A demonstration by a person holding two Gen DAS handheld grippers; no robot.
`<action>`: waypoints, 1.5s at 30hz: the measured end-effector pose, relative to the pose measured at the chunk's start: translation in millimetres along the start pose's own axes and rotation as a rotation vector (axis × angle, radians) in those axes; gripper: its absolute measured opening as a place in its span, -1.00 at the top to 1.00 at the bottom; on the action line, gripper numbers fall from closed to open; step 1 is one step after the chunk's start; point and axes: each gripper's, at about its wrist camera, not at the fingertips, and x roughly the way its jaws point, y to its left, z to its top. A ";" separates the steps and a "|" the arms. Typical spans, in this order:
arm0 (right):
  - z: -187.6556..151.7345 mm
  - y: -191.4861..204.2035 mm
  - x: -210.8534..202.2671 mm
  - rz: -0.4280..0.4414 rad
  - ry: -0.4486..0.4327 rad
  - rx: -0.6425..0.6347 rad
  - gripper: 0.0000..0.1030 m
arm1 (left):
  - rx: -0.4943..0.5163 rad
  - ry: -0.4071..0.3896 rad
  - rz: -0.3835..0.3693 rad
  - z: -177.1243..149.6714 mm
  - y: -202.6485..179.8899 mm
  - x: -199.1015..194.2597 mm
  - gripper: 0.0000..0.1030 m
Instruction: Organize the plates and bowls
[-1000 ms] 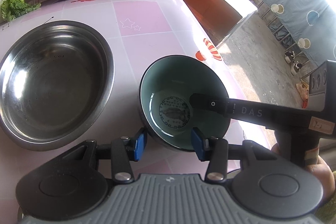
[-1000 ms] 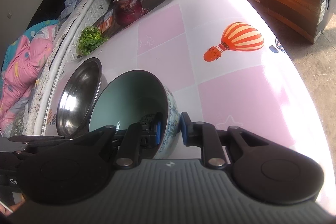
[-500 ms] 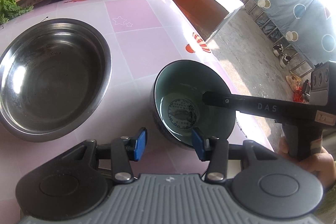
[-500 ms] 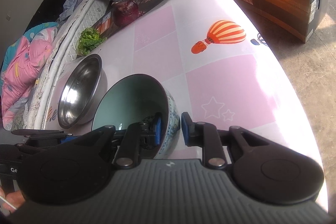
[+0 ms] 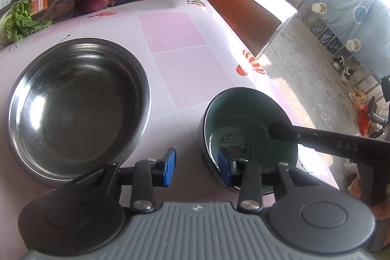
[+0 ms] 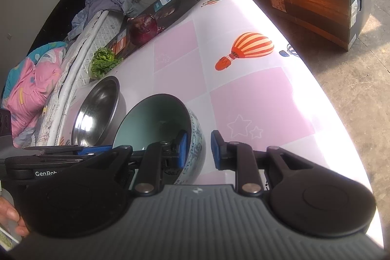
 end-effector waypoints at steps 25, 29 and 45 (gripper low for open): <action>0.7 12.1 5.1 -0.009 -0.014 0.016 0.63 | -0.018 0.033 0.040 4.5 -12.7 4.2 0.65; 4.7 16.9 0.2 -0.014 -0.021 0.012 0.63 | -0.022 0.017 0.029 5.9 -11.9 -4.4 0.65; 31.4 76.1 -14.5 0.011 -0.064 -0.064 0.63 | -0.101 -0.075 0.021 12.1 22.3 -55.7 0.65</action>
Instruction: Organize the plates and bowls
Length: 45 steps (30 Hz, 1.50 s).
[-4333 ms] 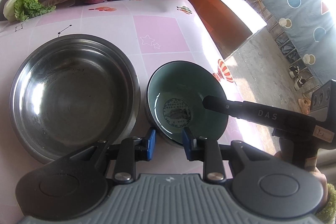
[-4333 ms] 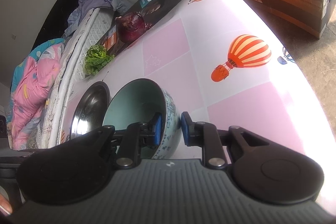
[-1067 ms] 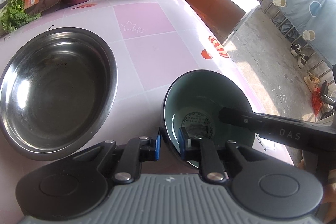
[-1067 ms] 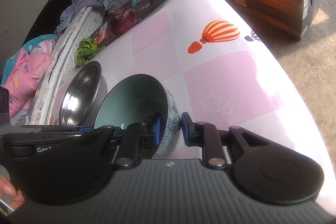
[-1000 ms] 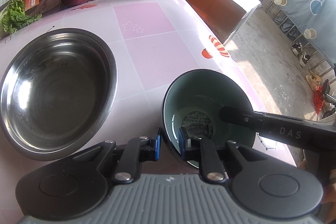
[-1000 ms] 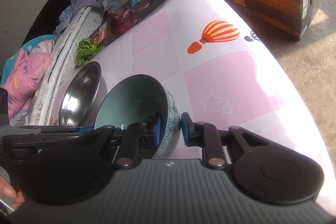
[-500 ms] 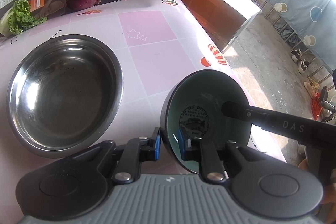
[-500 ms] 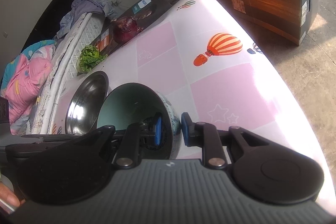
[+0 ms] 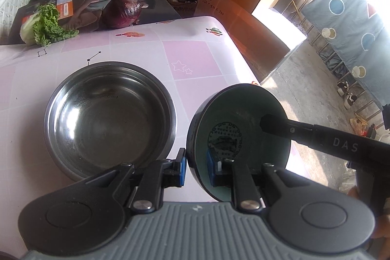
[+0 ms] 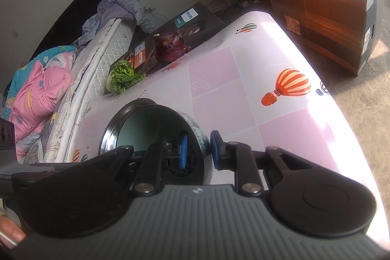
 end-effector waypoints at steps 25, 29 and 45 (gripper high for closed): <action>5.2 100.7 146.2 0.080 0.126 -0.091 0.63 | -0.166 -0.026 0.170 19.1 125.8 4.4 0.60; 11.0 101.6 138.3 0.085 0.068 -0.108 0.61 | -0.172 -0.067 0.143 19.3 124.7 -2.6 0.32; -36.3 105.2 -21.6 0.093 -0.139 -0.109 0.29 | -0.016 -0.321 0.164 -49.9 115.3 -143.7 -0.63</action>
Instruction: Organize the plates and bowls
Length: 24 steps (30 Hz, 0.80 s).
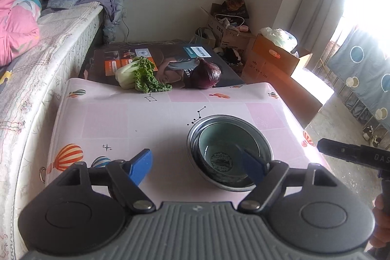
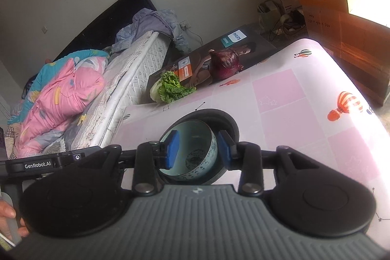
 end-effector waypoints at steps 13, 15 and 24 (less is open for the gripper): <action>-145.5 58.5 -115.2 -0.009 -0.051 0.008 0.08 | -0.033 -0.037 0.068 -124.6 59.0 -97.7 -0.94; -166.8 66.4 -116.1 0.006 -0.029 0.023 0.08 | -0.057 -0.034 0.066 -142.4 70.8 -104.2 -1.00; -247.9 97.1 -82.2 0.083 0.136 0.120 0.08 | -0.147 0.065 0.011 -189.2 112.0 -106.4 -1.00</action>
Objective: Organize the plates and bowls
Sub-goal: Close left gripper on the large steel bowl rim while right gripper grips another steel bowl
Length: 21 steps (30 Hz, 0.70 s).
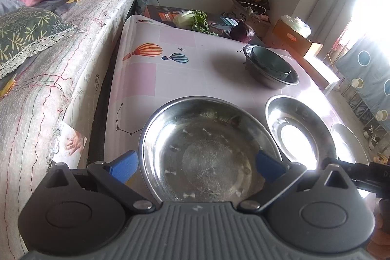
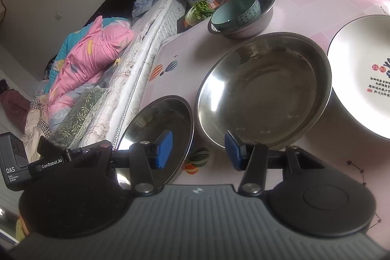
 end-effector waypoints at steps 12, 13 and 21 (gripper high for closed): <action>-26.8 31.9 54.5 -0.052 0.055 -0.029 0.12 | 0.081 -0.011 0.134 -13.1 11.5 18.3 -1.00; -27.2 33.5 57.1 -0.063 0.047 -0.038 0.14 | 0.096 -0.019 0.140 -11.9 10.7 20.4 -0.99; -24.2 33.3 70.4 -0.063 0.031 -0.047 0.50 | 0.175 0.006 0.122 -5.1 9.0 35.9 -0.58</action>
